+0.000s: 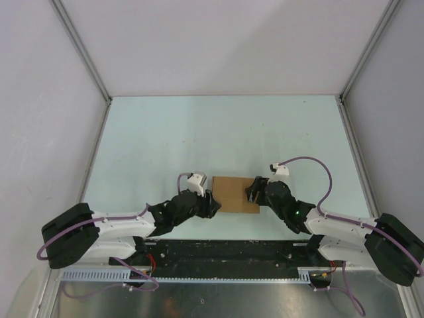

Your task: Fold the paper box

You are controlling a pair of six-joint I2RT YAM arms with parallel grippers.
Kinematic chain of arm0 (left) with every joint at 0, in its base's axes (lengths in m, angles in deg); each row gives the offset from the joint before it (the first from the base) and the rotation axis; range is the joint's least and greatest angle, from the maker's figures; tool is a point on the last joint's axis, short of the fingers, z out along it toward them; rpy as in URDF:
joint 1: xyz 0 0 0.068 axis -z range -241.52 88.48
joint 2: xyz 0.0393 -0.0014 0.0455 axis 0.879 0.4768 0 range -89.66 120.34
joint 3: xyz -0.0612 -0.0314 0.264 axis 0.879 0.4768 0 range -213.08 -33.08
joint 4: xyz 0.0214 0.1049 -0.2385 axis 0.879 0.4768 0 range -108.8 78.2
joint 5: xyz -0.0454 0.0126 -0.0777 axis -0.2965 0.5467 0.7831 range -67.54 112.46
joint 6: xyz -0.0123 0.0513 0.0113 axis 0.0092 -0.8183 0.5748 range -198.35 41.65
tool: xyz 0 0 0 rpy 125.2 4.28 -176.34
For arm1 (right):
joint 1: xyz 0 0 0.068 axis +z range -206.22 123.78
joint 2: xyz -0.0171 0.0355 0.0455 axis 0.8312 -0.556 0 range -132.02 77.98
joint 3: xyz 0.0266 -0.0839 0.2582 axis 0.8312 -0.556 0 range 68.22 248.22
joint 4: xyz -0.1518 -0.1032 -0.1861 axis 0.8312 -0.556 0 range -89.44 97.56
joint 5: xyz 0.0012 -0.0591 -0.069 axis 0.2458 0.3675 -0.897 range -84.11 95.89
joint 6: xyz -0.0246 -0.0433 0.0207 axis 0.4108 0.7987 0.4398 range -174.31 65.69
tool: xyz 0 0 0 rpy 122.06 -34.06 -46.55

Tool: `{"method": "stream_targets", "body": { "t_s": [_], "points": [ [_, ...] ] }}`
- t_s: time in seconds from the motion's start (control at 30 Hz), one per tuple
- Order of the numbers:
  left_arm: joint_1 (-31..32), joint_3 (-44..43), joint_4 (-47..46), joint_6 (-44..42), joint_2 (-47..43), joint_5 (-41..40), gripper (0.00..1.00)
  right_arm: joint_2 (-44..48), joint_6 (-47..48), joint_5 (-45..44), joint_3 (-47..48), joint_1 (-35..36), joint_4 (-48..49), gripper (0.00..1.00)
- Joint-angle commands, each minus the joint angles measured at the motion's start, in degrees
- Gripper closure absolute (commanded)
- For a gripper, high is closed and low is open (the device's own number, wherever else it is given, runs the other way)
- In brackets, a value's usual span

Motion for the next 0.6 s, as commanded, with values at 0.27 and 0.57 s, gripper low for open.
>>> {"method": "stream_targets", "body": {
  "t_s": [0.27,0.57],
  "points": [
    [0.3,-2.0,-2.9,-2.4,3.4,-2.1,0.49,0.0,0.1,0.0,1.0,-0.2,1.5,0.32],
    [0.5,-2.1,-2.9,-4.6,5.6,-4.5,0.52,-0.9,0.1,0.1,1.0,-0.4,1.8,0.32]
  ]
}}
